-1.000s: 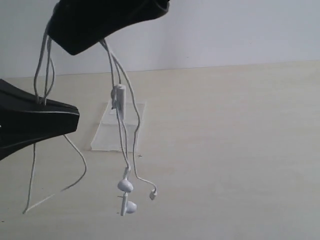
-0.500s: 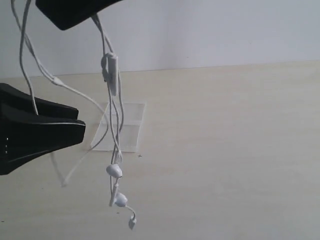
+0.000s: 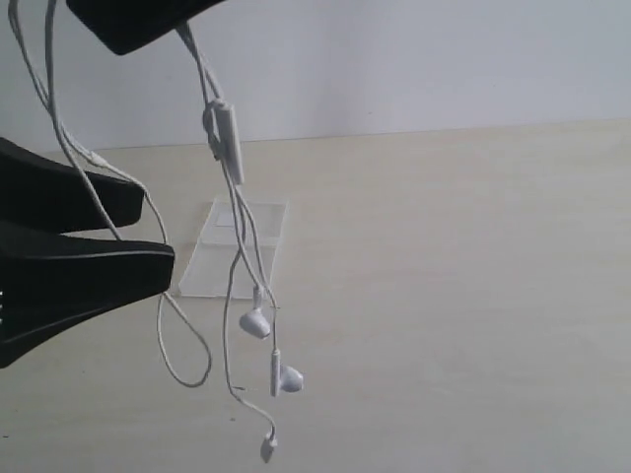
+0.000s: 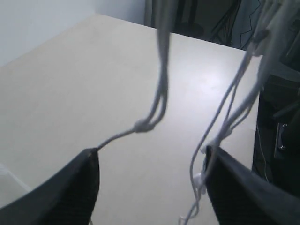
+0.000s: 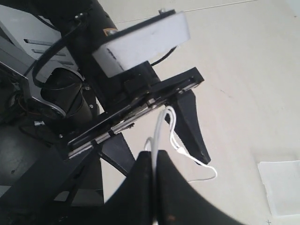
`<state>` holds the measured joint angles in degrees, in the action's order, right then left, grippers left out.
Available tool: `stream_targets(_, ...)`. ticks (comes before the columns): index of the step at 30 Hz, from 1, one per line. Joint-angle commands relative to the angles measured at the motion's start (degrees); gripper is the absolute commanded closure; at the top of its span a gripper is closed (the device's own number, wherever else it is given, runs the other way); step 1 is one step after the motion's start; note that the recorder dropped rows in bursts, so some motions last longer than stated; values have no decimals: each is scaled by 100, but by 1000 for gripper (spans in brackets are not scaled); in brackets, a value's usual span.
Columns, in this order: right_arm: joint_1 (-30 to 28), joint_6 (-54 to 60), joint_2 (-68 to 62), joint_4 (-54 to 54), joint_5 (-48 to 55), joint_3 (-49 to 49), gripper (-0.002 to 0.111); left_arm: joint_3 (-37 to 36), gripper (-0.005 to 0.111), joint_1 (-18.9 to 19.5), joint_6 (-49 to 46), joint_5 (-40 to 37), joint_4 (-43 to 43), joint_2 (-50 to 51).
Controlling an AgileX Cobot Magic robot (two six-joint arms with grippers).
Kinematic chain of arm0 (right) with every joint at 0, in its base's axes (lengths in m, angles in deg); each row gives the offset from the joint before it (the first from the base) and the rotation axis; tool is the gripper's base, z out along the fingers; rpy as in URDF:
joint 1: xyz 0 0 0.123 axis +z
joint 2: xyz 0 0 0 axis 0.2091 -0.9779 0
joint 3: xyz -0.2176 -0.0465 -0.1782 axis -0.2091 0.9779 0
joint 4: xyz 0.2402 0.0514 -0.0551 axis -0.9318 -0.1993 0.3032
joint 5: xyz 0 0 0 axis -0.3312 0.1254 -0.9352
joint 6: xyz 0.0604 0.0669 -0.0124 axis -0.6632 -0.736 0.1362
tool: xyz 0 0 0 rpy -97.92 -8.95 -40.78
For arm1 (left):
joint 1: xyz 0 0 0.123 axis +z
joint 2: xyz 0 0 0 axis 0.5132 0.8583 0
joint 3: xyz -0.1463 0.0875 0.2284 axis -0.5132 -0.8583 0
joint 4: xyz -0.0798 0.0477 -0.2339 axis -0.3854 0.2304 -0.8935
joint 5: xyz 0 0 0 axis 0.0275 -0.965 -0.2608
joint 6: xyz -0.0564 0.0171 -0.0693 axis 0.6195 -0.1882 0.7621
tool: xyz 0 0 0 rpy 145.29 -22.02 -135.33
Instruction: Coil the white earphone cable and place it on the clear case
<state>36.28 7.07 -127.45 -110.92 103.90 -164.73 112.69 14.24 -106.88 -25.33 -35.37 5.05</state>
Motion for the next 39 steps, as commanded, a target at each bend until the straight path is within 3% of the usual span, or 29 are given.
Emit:
stream_targets(1,-3,5,32,-65,-31,-32,108,-24,43,10,-327,42,-131,-374)
stream_targets(7,-3,5,32,-65,-31,-32,108,-24,43,10,-566,457,-110,-847)
stream_targets(16,-3,20,32,-340,-66,-32,108,-24,43,10,-1074,590,-436,-614)
stream_targets(22,-3,20,19,-407,-187,-32,108,-24,43,10,-1860,271,-1352,-278)
stream_targets(39,-3,64,9,-382,-159,-21,108,-24,43,10,-2255,-495,-1921,247)
